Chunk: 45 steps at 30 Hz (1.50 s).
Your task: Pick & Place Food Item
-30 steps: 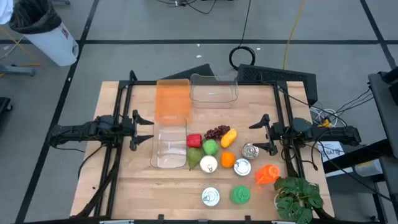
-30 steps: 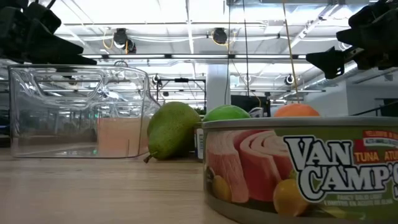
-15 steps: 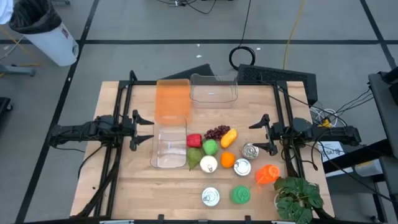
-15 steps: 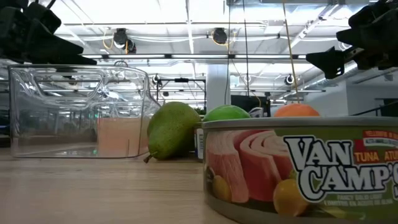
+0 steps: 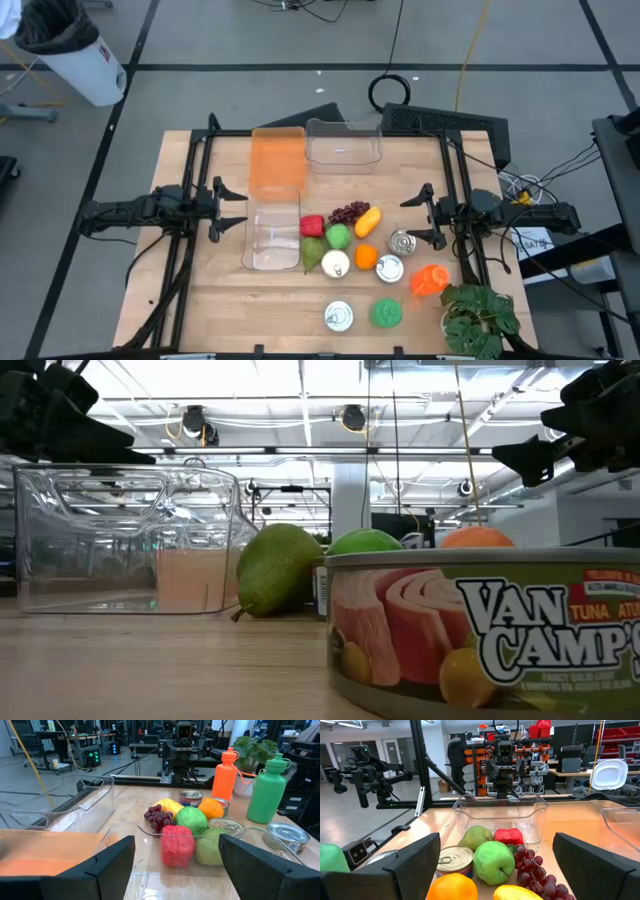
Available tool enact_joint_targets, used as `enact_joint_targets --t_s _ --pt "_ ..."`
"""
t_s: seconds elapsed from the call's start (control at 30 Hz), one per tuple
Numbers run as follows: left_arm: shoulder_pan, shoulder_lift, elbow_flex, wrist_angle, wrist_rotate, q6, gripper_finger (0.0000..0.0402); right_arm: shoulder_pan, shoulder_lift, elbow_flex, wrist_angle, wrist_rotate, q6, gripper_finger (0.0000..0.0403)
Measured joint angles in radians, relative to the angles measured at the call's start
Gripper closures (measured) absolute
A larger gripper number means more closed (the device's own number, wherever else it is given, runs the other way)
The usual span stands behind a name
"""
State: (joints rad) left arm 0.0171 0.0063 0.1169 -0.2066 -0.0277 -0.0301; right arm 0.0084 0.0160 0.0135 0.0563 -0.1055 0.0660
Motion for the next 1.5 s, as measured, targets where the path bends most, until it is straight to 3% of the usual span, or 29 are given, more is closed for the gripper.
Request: enact_joint_targets --t_s 1.43,1.5 --pt "0.0 0.0 0.0 0.0 0.0 0.0 0.0105 0.0 0.0 0.0 0.0 0.0 0.0 0.0035" --pt "0.0 0.0 0.0 0.0 0.0 0.0 0.0105 0.0 0.0 0.0 0.004 0.003 -0.091 0.0035"
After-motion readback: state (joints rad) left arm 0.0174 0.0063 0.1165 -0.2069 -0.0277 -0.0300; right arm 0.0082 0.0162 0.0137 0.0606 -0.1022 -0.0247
